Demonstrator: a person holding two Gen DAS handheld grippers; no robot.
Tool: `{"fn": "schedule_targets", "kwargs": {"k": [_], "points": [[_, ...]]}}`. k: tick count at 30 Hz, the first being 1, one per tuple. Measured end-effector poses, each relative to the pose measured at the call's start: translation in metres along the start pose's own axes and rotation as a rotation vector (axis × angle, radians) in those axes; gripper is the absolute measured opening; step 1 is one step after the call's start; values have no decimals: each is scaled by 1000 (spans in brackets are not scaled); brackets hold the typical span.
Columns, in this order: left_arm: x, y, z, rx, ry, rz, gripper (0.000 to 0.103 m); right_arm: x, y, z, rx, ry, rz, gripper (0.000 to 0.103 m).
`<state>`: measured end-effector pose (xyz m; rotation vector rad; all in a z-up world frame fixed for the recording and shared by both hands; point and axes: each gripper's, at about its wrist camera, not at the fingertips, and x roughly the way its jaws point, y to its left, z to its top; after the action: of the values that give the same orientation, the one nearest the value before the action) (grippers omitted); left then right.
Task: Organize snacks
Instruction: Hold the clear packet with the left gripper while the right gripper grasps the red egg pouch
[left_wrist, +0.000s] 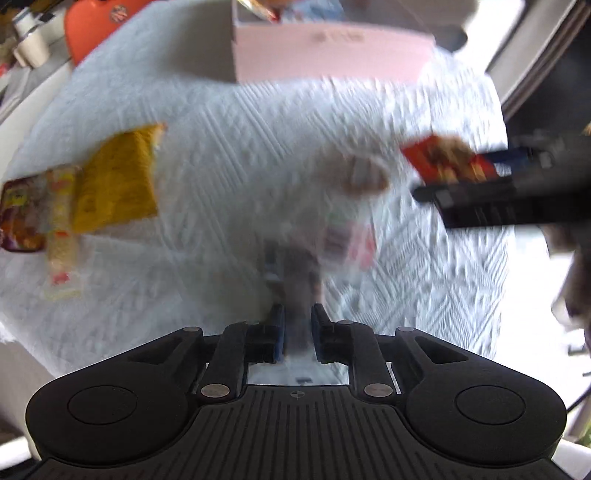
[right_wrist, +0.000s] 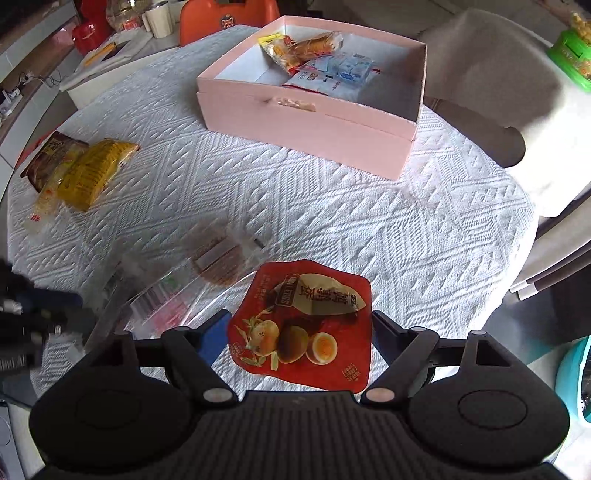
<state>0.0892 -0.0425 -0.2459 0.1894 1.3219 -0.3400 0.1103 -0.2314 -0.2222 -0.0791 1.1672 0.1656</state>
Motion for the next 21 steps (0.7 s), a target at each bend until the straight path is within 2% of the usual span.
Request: {"fn": "schedule_targets", "kwargs": {"k": [1, 2, 3, 4, 5, 7, 10, 13, 15, 16, 18, 19, 21], "points": [[-1, -6, -3, 21, -36, 16, 30, 5, -1, 3, 6, -14, -8, 81], [0, -11, -4, 45, -36, 18, 41, 11, -2, 6, 11, -17, -18, 81], [1, -15, -5, 62, -37, 11, 47, 16, -3, 9, 14, -13, -22, 82], [1, -18, -5, 69, -34, -10, 61, 22, -5, 12, 17, -3, -22, 82], [2, -19, -6, 69, -34, -29, 68, 28, -6, 14, 22, 8, -17, 82], [1, -17, -6, 56, -49, -11, 65, 36, -9, 15, 25, 25, -7, 85], [6, -2, -2, -17, -41, 84, 63, 38, -7, 11, 11, 5, -14, 88], [14, 16, 4, -104, -19, 57, 65, 39, -8, 8, 29, -4, -21, 92], [15, 15, 7, -93, -40, 44, 64, 39, -7, 9, 38, 2, -25, 93], [15, 13, 9, -74, -43, 49, 62, 39, -7, 11, 42, 7, -28, 93], [12, 13, 9, -67, -49, 51, 42, 39, -7, 13, 45, 15, -31, 89], [9, 16, 9, -75, -48, 43, 41, 37, -6, 15, 39, 16, -26, 82], [2, 24, 7, -105, -48, 23, 41, 27, -2, 16, 7, 14, -25, 82]]}}
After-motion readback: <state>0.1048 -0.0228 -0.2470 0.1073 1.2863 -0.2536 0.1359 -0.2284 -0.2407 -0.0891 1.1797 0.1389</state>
